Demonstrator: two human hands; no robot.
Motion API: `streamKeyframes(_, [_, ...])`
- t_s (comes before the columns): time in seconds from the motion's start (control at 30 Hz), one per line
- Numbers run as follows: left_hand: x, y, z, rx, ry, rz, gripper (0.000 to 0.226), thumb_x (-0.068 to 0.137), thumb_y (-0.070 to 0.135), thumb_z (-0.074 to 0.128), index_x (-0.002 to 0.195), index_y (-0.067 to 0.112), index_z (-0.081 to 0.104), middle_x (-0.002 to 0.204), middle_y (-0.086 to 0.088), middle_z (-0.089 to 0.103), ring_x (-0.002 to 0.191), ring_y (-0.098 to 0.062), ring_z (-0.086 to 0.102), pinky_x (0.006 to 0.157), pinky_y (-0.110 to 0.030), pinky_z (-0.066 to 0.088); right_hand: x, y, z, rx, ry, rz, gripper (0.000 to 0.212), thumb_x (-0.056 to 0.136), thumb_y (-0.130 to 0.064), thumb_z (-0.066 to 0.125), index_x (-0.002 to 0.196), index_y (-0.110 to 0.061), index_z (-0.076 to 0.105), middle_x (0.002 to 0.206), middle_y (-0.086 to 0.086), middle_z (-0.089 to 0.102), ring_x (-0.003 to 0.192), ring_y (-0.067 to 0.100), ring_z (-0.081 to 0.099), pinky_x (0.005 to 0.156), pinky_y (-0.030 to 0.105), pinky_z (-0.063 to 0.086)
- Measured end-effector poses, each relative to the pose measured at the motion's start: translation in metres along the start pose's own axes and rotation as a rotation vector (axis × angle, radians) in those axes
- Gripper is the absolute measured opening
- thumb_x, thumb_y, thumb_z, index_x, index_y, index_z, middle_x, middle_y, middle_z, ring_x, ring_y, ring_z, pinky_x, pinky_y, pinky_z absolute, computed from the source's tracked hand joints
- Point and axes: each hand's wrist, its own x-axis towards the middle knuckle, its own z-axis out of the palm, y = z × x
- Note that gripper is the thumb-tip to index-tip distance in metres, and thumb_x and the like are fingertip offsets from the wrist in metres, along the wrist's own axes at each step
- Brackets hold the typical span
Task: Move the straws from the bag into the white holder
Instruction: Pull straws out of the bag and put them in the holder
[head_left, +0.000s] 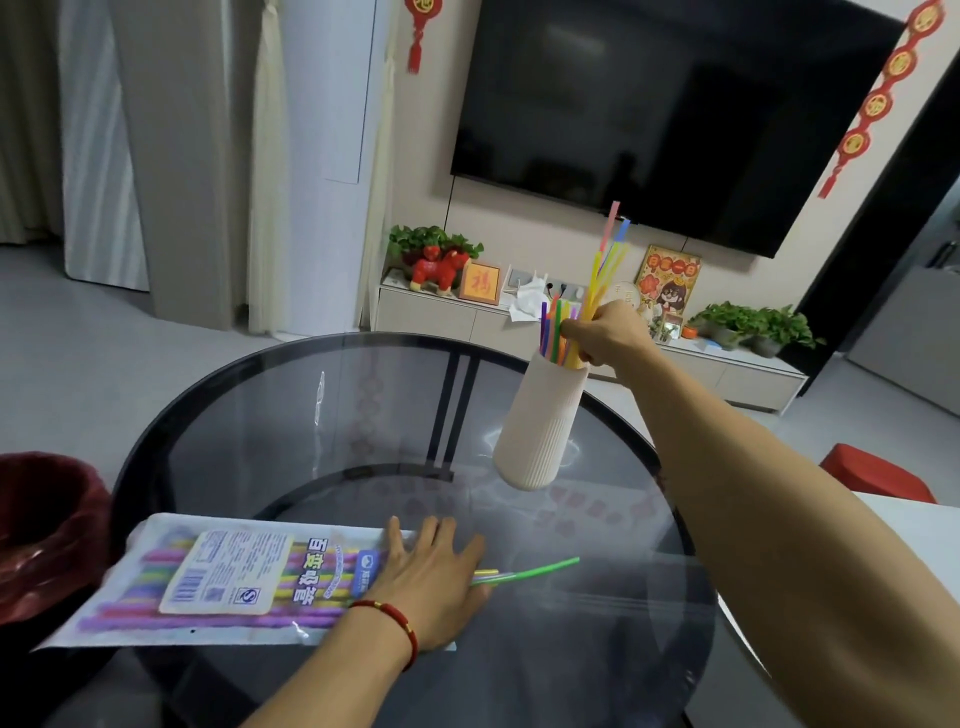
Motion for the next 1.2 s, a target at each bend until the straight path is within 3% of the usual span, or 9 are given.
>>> streamKeyframes(0.13, [-0.001, 0.000, -0.001, -0.011, -0.012, 0.007, 0.037, 0.100, 0.048, 0.033, 0.131, 0.029, 0.039, 0.145, -0.008, 0.035, 0.142, -0.030, 0.025, 0.116, -0.068, 0.006, -0.003, -0.004, -0.008, 0.082, 0.049, -0.080, 0.031, 0.092, -0.028, 0.073, 0.068, -0.014, 0.059, 0.063, 0.001, 0.056, 0.053, 0.013, 0.050, 0.049, 0.024, 0.041])
streamKeyframes(0.33, [0.000, 0.000, -0.001, -0.022, 0.001, -0.002, 0.035, 0.099, 0.049, 0.033, 0.126, 0.029, 0.041, 0.141, -0.008, 0.037, 0.139, -0.030, 0.028, 0.114, -0.068, 0.007, -0.011, -0.007, -0.011, 0.044, 0.275, -0.305, 0.021, 0.096, -0.025, 0.069, 0.106, -0.006, 0.068, 0.096, 0.010, 0.073, 0.085, 0.026, 0.071, 0.079, 0.042, 0.060])
streamKeyframes(0.5, [0.000, -0.001, -0.001, -0.020, -0.014, 0.004, 0.035, 0.100, 0.049, 0.033, 0.128, 0.030, 0.040, 0.145, -0.007, 0.036, 0.140, -0.030, 0.027, 0.116, -0.068, 0.006, -0.014, -0.006, -0.008, 0.040, 0.044, -0.150, 0.030, 0.100, -0.028, 0.065, 0.108, 0.000, 0.072, 0.098, 0.016, 0.076, 0.073, 0.019, 0.071, 0.073, 0.038, 0.064])
streamKeyframes(0.63, [0.001, -0.002, 0.000, -0.030, -0.022, 0.016, 0.035, 0.100, 0.050, 0.034, 0.128, 0.030, 0.040, 0.147, -0.007, 0.035, 0.142, -0.030, 0.027, 0.117, -0.067, 0.006, -0.012, -0.021, -0.015, 0.178, 0.259, -0.264, 0.052, 0.092, -0.025, 0.070, 0.139, -0.009, 0.054, 0.130, 0.013, 0.064, 0.110, 0.023, 0.063, 0.097, 0.040, 0.056])
streamKeyframes(0.7, [0.001, -0.002, -0.001, -0.034, -0.026, 0.018, 0.035, 0.100, 0.051, 0.034, 0.127, 0.030, 0.040, 0.147, -0.006, 0.034, 0.142, -0.030, 0.027, 0.116, -0.068, 0.007, -0.013, -0.025, -0.017, 0.050, 0.316, -0.448, 0.063, 0.095, -0.020, 0.068, 0.151, -0.015, 0.041, 0.147, 0.012, 0.053, 0.127, 0.025, 0.055, 0.106, 0.041, 0.049])
streamKeyframes(0.83, [0.000, -0.002, -0.003, -0.029, -0.027, 0.012, 0.038, 0.099, 0.053, 0.034, 0.129, 0.030, 0.042, 0.147, -0.006, 0.034, 0.142, -0.029, 0.025, 0.116, -0.068, 0.006, -0.016, -0.014, 0.001, -0.365, -0.007, -0.536, 0.043, 0.110, -0.026, 0.039, 0.150, -0.013, 0.048, 0.153, 0.016, 0.051, 0.140, 0.036, 0.047, 0.113, 0.053, 0.041])
streamKeyframes(0.9, [-0.002, -0.003, -0.005, -0.034, -0.013, 0.012, 0.050, 0.094, 0.061, 0.036, 0.133, 0.031, 0.041, 0.146, -0.006, 0.034, 0.143, -0.029, 0.023, 0.116, -0.067, 0.003, -0.021, -0.007, 0.006, -0.397, -0.035, -0.502, 0.045, 0.110, -0.028, 0.037, 0.151, -0.012, 0.046, 0.149, 0.019, 0.055, 0.133, 0.037, 0.053, 0.107, 0.051, 0.045])
streamKeyframes(1.07, [-0.009, -0.013, -0.017, -0.021, 0.073, 0.036, 0.110, 0.055, 0.089, 0.047, 0.148, 0.036, 0.022, 0.144, -0.004, 0.036, 0.141, -0.029, 0.022, 0.115, -0.069, -0.001, -0.026, -0.002, -0.003, -0.250, 0.203, -0.602, 0.047, 0.108, -0.025, 0.047, 0.154, -0.015, 0.043, 0.160, 0.011, 0.045, 0.142, 0.031, 0.047, 0.114, 0.049, 0.038])
streamKeyframes(1.2, [-0.022, -0.032, -0.019, 0.040, -0.025, 0.021, 0.136, 0.044, 0.094, 0.052, 0.153, 0.037, -0.008, 0.156, -0.008, 0.024, 0.147, -0.029, 0.013, 0.114, -0.072, 0.000, -0.062, 0.021, 0.002, -0.160, 0.304, -0.673, 0.028, 0.099, -0.017, 0.053, 0.123, -0.012, 0.066, 0.124, 0.011, 0.068, 0.108, 0.024, 0.063, 0.095, 0.040, 0.053])
